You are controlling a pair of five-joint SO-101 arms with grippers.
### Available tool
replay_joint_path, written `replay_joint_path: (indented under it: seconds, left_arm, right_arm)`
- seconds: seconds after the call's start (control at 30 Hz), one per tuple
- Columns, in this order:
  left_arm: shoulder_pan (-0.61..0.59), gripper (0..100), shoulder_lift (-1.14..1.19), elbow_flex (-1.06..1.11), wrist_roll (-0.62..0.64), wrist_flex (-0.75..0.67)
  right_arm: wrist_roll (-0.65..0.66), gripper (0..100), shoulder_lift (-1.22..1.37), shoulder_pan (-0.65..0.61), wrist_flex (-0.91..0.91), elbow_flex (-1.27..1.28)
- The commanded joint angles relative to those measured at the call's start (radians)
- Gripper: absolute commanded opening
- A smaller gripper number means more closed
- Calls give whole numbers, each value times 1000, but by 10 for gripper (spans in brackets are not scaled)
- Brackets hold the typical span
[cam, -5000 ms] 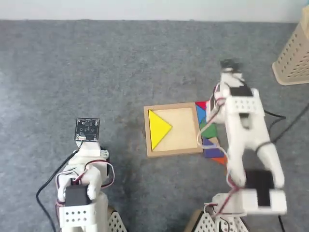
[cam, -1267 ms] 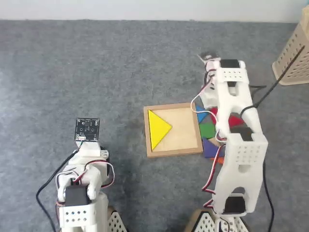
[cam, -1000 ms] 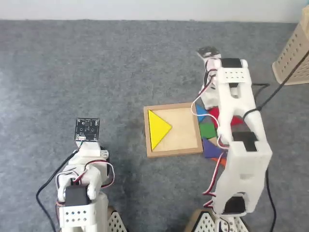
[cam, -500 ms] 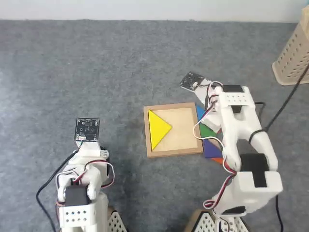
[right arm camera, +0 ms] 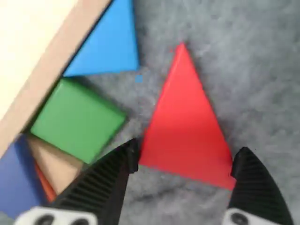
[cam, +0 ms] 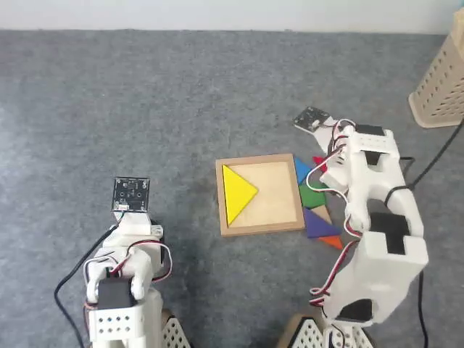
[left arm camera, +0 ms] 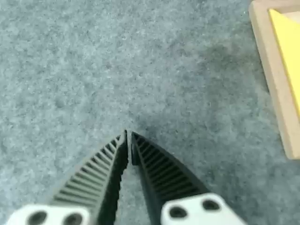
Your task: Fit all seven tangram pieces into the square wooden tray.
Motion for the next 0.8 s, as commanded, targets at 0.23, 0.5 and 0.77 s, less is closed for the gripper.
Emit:
replay_joint_path:
  seconds: [0.23,0.5,0.77]
  left_arm:
    - [3,12,-15,-12,8,2]
    - [3,12,-15,-12,8,2]
    - [3,12,-15,-12,8,2]
  right_arm:
    - [278,316,-8,13,-1,-48]
    - [305,314,-5,19,24,-54]
    - [98,193,47,16,35,-80]
